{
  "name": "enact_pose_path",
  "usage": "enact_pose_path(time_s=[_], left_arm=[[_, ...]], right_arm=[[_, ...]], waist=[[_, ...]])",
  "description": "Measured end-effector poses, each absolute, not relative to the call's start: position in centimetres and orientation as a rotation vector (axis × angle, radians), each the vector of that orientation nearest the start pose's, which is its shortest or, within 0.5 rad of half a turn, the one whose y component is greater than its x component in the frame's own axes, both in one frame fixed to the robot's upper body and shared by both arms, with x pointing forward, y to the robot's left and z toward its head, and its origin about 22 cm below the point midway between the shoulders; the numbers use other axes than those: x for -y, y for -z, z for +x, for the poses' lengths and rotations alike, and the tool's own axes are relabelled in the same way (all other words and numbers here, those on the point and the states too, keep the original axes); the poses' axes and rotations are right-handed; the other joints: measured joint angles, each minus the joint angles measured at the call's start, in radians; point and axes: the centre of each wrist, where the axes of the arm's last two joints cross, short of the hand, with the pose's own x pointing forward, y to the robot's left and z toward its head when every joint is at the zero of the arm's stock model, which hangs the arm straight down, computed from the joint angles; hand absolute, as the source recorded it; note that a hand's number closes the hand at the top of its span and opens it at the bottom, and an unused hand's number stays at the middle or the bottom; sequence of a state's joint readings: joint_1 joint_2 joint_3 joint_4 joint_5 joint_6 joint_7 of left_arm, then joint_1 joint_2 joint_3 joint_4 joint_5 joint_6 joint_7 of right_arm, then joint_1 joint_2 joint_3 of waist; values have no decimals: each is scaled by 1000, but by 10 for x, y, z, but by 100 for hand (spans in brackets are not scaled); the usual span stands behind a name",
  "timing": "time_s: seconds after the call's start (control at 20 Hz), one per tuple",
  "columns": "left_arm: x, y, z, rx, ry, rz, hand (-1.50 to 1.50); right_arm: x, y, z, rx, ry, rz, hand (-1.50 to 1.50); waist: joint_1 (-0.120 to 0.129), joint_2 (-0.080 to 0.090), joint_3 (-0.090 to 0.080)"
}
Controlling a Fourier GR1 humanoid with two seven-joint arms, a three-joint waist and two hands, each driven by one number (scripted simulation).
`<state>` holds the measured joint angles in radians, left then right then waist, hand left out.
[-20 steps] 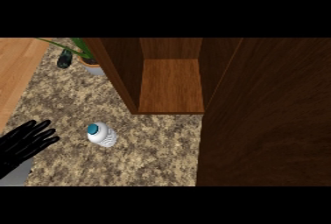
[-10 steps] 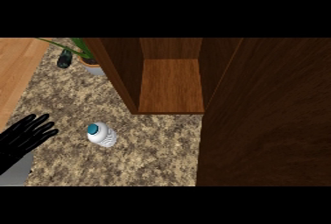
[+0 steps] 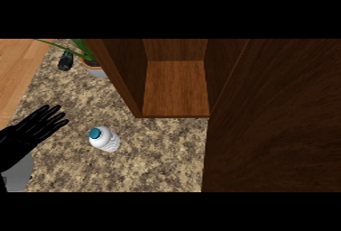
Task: Pick up the bottled water, place it into the cabinet and close the cabinet
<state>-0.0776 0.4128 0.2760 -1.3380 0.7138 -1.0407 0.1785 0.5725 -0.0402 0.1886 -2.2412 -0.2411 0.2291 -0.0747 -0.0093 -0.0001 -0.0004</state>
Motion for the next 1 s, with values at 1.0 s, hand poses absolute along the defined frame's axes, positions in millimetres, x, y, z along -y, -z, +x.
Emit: enact_pose_path(time_s=[1.0], left_arm=[[-367,43,302,1324,434,-590,-150]], right_arm=[[235,-63,98,1816,10,377,-150]], waist=[[-17,5,-2]])
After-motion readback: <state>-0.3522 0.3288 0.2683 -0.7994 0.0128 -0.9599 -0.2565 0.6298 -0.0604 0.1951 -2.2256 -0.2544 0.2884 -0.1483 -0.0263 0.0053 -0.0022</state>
